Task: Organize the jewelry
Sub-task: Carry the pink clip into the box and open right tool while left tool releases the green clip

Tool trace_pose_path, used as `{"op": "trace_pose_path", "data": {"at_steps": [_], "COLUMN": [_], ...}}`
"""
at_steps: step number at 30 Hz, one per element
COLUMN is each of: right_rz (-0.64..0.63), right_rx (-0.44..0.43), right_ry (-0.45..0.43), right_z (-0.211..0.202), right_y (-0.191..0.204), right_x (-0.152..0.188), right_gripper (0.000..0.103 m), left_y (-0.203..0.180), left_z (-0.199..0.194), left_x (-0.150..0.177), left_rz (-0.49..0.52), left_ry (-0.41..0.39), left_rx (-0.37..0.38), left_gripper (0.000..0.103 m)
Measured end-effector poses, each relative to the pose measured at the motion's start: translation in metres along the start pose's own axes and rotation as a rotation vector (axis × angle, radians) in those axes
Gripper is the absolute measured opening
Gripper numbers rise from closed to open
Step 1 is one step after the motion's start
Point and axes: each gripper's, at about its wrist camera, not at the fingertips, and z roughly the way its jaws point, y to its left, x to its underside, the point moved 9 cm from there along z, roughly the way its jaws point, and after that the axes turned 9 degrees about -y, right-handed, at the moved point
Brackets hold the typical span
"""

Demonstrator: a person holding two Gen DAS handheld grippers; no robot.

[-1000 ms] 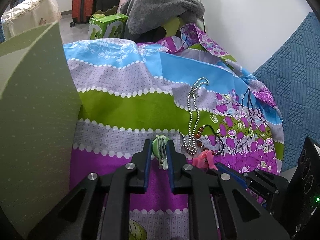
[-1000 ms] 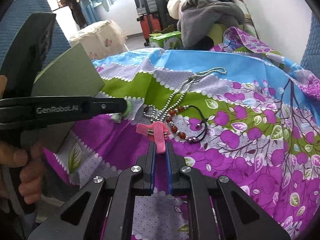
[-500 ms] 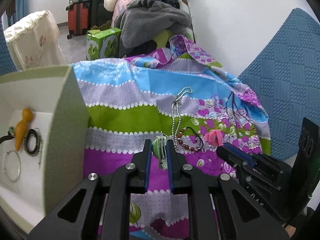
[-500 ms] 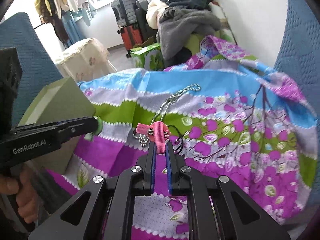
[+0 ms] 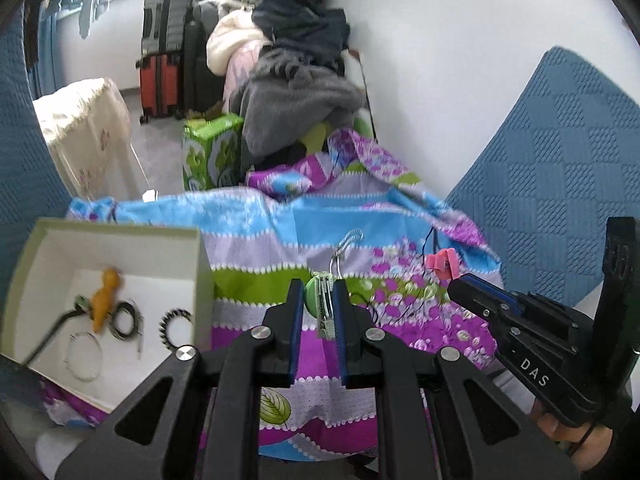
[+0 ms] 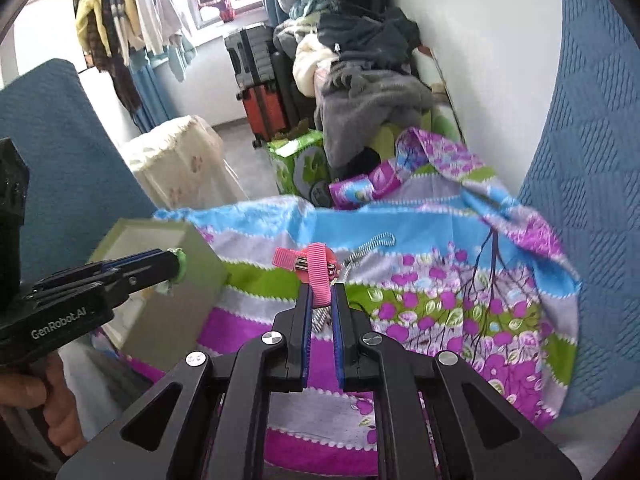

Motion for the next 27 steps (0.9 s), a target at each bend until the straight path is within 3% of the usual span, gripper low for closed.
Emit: {"op": "trace_pose_path", "data": {"at_steps": [14, 23, 27], "right_rz": [-0.073, -0.127, -0.147], "right_rx": [-0.07, -0.179, -0.244], "right_ry": [-0.18, -0.222, -0.213], "right_z": [-0.064, -0.063, -0.049], "right_y": [0.057, 0.124, 0.159], "right_x": [-0.094, -0.115, -0.114], "right_gripper": [0.007, 0.007, 0.007], "left_y": [0.005, 0.064, 0.099], "left_z": [-0.085, -0.133, -0.143], "left_x": [-0.074, -0.088, -0.082], "left_rz": [0.027, -0.026, -0.047], "left_ry": [-0.177, -0.264, -0.268], "left_rx": [-0.039, -0.134, -0.196], "left_gripper": [0.014, 0.014, 0.014]}}
